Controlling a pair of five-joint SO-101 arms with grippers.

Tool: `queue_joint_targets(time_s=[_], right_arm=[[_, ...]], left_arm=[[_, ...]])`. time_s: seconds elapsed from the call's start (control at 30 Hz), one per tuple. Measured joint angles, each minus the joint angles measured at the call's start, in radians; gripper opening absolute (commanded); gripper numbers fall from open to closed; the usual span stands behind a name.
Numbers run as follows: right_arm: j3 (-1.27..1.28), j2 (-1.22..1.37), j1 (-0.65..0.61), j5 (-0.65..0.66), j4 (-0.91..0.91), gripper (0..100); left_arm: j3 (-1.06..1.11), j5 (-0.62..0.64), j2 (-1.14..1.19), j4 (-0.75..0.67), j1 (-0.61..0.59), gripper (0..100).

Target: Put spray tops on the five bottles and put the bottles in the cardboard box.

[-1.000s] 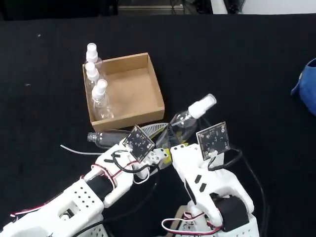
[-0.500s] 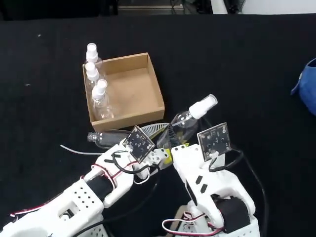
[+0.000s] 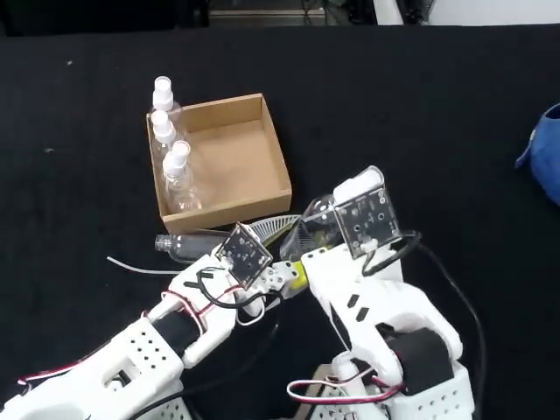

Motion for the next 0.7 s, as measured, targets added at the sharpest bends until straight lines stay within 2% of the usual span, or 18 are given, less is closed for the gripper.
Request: queue_joint_targets(time_s=[0.37,0.7], right_arm=[[0.006,-0.086,-0.003,0.002,0.084,22.9],[0.106,-0.13,-0.009,0.0,0.015,23.4]], left_arm=[[0.0,0.0,0.0,0.0,0.005,4],[0.002,0.0,0.002,0.0,-0.006,4]])
